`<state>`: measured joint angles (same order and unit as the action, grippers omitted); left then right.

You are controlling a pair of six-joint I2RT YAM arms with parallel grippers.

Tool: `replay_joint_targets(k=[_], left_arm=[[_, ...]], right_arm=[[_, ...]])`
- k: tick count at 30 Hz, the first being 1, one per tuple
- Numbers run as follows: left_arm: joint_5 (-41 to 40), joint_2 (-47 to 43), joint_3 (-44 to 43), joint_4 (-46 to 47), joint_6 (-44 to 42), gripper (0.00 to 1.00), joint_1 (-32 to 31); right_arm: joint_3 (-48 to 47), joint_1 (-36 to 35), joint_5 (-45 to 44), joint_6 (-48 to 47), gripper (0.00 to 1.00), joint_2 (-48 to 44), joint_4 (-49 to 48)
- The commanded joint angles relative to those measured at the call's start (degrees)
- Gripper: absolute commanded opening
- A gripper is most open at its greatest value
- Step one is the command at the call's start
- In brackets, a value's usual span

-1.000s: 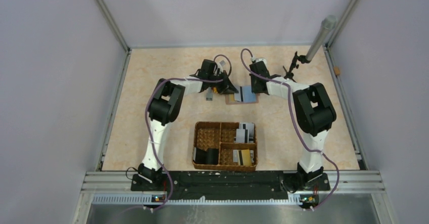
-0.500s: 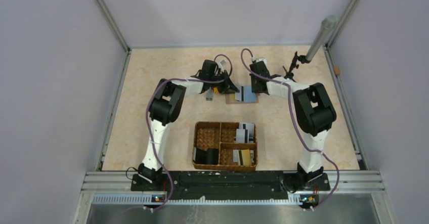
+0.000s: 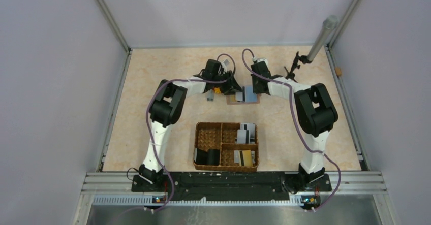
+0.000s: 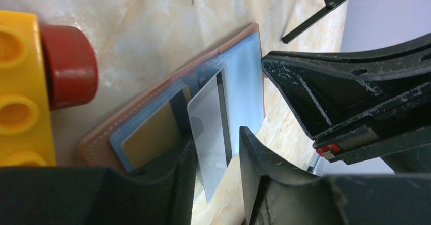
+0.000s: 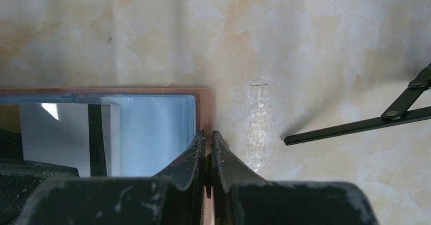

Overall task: Put the credit cards into the card holder
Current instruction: Insert the credit card into the card holder.

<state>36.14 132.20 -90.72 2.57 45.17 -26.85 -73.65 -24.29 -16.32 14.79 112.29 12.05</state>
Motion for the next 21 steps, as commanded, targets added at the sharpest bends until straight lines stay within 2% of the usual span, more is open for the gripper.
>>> replay_joint_targets(k=[1, 10, 21], left_arm=[[-6.2, -2.6, -0.7, -8.8, -5.3, 0.41, -0.1], [-10.5, -5.4, -0.3, -15.0, -8.2, 0.58, -0.3], [-9.4, -4.9, -0.6, -15.9, -6.5, 0.58, -1.7]], right_arm=[[-2.5, 0.1, 0.1, 0.7, 0.00, -0.4, 0.1], [-2.4, 0.1, -0.1, 0.6, 0.00, -0.8, 0.1], [-2.2, 0.1, -0.1, 0.5, 0.00, -1.0, 0.1]])
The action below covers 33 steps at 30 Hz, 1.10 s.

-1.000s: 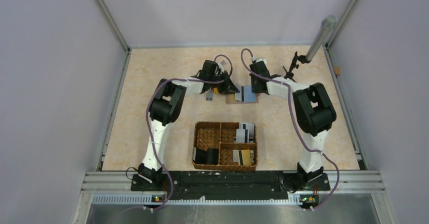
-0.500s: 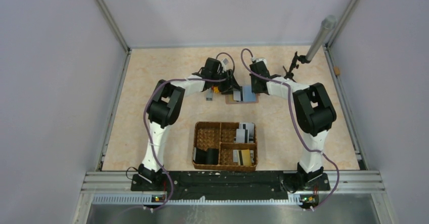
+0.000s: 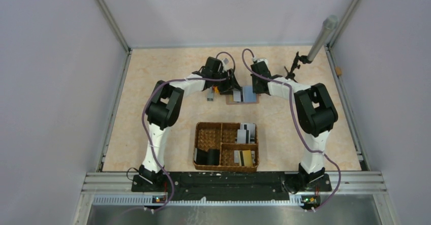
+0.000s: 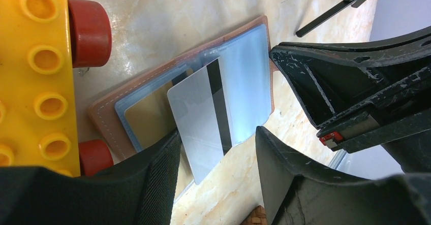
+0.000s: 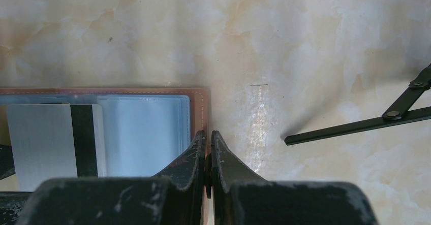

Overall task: Put the credit cards into the card holder
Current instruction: Insert the credit card into the card holder.

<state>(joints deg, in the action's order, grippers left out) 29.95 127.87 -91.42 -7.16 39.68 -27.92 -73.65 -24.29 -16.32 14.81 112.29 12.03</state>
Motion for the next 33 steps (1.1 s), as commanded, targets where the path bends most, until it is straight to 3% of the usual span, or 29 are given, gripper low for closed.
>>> replay_joint_targets(k=[1, 17, 33], left_arm=[[-3.3, -0.3, 0.0, -6.1, -0.4, 0.58, -0.7], [-4.8, 1.6, -3.2, -6.7, 3.6, 0.60, -3.7], [-14.0, -1.3, -4.9, -16.8, -2.8, 0.73, -3.7]], right_arm=[[-2.1, 0.1, 0.0, 0.5, 0.00, -1.0, 0.0], [-2.0, 0.1, 0.2, 0.5, 0.00, -1.1, -0.1], [-1.5, 0.1, -0.1, 0.5, 0.00, -1.9, -0.1]])
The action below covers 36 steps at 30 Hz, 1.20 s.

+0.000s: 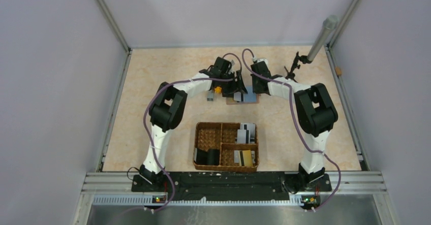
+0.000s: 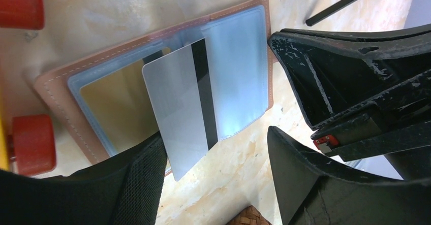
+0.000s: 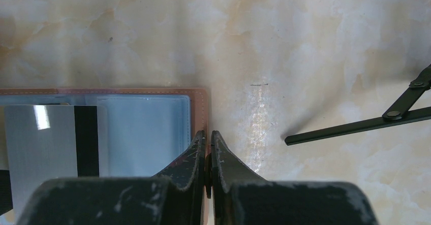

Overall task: Put the credit cards into the card holder
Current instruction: Insert the credit card into the card holder.

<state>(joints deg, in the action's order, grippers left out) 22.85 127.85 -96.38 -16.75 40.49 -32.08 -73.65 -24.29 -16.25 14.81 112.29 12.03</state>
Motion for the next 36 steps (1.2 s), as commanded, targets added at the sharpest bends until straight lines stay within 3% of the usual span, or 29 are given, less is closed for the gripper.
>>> replay_joint_targets(k=[1, 15, 36], left_arm=[[-7.0, -1.4, 0.0, -7.5, -3.8, 0.73, 0.5], [-7.4, -1.8, -0.1, -9.8, -4.3, 0.75, -0.2], [-4.6, 3.1, -8.6, -9.5, -0.7, 0.74, -3.4]], right_arm=[[-1.5, 0.1, -0.2, 0.5, 0.00, -1.8, -0.1], [-1.5, 0.1, -0.2, 0.4, 0.00, -1.8, 0.0], [-1.4, 0.1, 0.1, 0.6, 0.00, -1.7, -0.2]])
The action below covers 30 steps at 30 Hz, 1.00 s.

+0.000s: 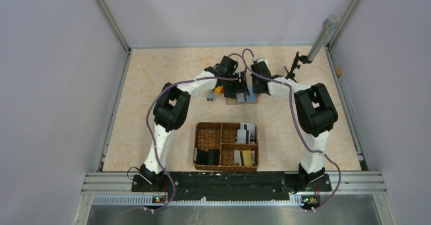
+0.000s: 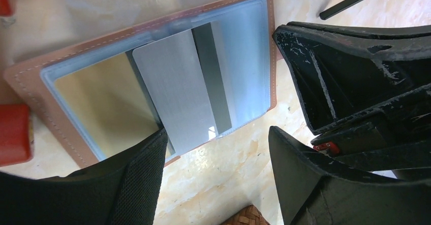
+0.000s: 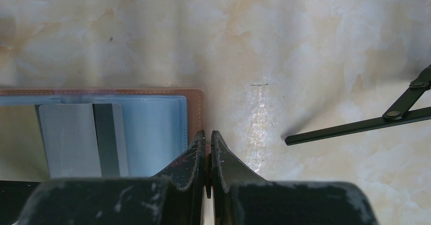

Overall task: Put the credit cards into the card holder
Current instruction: Insert the credit card into the card holder.

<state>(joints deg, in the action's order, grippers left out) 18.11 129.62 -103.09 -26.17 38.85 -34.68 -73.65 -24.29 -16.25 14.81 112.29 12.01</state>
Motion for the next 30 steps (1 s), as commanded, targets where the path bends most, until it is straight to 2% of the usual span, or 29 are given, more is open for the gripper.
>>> replay_joint_targets(k=[1, 17, 25, 30], left_arm=[[0.2, 1.3, -1.9, 0.5, 1.3, 0.74, -0.8], [5.0, 0.6, 3.8, 15.0, 5.6, 0.71, -1.2], [-3.6, -6.8, 10.6, 14.8, 1.9, 0.74, -0.8], [-7.8, -7.8, 12.9, 12.5, 2.7, 0.77, -0.5]], right_arm=[[-1.4, 0.1, 0.0, 0.7, 0.00, -1.7, -0.2], [0.0, 1.1, 1.5, 3.0, 0.00, -2.3, -0.2], [1.6, 2.8, 5.2, 4.0, 0.00, -4.4, -1.9], [1.6, 3.0, 5.6, 4.1, 0.00, -4.3, -1.7]])
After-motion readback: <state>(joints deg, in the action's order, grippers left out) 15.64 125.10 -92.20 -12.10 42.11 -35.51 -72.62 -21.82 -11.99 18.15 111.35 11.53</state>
